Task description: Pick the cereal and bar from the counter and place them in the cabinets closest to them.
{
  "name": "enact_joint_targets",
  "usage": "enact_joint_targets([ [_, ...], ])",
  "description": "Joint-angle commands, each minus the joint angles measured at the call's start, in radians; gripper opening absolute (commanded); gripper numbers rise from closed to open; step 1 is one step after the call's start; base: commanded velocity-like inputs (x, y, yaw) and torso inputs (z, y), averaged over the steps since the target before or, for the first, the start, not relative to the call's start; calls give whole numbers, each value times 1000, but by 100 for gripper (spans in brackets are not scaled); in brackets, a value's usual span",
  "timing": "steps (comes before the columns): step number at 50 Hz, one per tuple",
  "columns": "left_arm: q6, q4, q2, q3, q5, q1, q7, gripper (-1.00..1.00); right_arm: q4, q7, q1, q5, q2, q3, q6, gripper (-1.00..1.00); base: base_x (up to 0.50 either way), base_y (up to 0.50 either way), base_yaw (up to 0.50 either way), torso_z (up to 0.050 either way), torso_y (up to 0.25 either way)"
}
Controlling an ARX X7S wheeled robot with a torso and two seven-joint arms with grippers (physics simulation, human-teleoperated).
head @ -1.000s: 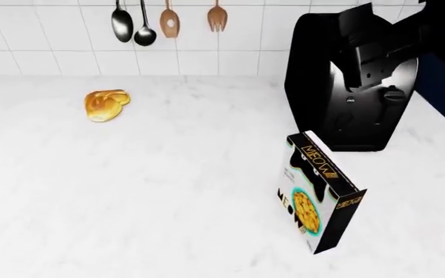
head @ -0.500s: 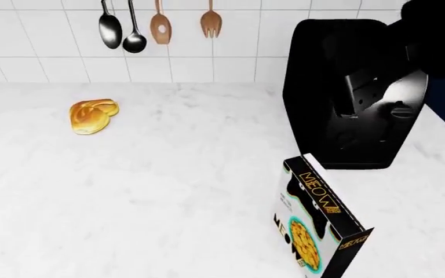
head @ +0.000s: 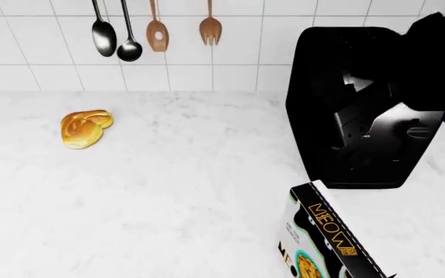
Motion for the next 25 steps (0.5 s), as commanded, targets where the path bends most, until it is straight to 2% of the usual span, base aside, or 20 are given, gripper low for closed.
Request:
enact_joint_targets([
  [1, 1, -2, 0, 2, 1, 1, 1, 100, -162, 22, -98, 70, 116, -24, -116, 100, 0, 0, 0, 0, 0],
  [6, 2, -2, 0, 8, 1, 1, 7, 100, -214, 62, -110, 152, 161, -82, -179, 100, 0, 0, 0, 0, 0],
  [17, 3, -2, -1, 11, 1, 1, 10, 100, -290, 66, -141, 171, 199, -104, -203, 100, 0, 0, 0, 0, 0],
  [25, 8, -2, -1, 15, 2, 2, 8, 100, -387, 50, -216, 174, 269, -111, -263, 100, 0, 0, 0, 0, 0],
])
